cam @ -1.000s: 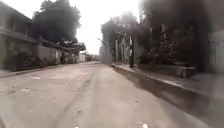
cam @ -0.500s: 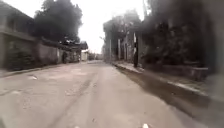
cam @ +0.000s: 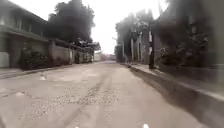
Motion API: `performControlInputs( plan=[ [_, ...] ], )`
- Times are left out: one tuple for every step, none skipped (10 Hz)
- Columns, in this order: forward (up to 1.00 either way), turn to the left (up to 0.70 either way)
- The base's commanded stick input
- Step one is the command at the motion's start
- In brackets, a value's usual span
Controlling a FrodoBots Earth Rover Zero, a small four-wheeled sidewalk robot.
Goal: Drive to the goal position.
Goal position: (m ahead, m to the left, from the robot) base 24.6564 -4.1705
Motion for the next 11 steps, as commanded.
performControlInputs(
  plan=[
    [0.85, 0.09],
    [0.85, 0.02],
    [0.85, -0.19],
    [0.85, -0.34],
    [0.85, -0.24],
    [0.85, -0.03],
    [0.85, 0.0],
    [0.85, 0.0],
    [0.85, 0.0],
    [0.85, 0.0],
    [0.85, 0.0]
  ],
)
